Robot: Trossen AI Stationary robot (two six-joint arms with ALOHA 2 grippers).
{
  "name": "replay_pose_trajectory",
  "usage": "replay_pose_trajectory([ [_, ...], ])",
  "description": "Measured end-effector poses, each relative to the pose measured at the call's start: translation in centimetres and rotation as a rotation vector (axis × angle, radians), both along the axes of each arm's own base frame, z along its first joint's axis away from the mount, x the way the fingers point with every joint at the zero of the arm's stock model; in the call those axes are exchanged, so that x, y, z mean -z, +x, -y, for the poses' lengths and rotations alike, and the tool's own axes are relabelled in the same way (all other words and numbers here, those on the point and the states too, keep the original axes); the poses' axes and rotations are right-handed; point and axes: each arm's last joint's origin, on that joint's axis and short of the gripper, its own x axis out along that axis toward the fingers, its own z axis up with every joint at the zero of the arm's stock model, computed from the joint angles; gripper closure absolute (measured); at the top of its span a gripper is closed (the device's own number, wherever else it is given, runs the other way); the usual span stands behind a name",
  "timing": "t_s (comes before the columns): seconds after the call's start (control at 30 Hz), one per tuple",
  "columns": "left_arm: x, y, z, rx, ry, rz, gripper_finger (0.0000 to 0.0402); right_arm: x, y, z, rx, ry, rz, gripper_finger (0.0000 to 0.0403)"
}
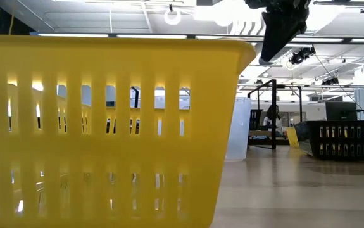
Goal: Stack baskets on shelf by color
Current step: Put the bottom left transparent bin on the shelf
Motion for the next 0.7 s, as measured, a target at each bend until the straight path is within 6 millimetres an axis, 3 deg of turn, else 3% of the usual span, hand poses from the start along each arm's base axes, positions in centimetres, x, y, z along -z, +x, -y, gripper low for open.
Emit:
replay_pose_trajectory([
  [0.27, -2.7, 1.5, -0.4, 0.033, 0.023, 0.041, 0.04, 0.0, 0.1, 0.0, -0.002, 0.002, 0.009, 0.0336],
  [0.7, -7.1, 5.6, -4.3, 0.024, 0.169, 0.132, 0.0401, -0.1, 0.1, 0.1, 0.001, -0.053, 0.015, 0.0336],
])
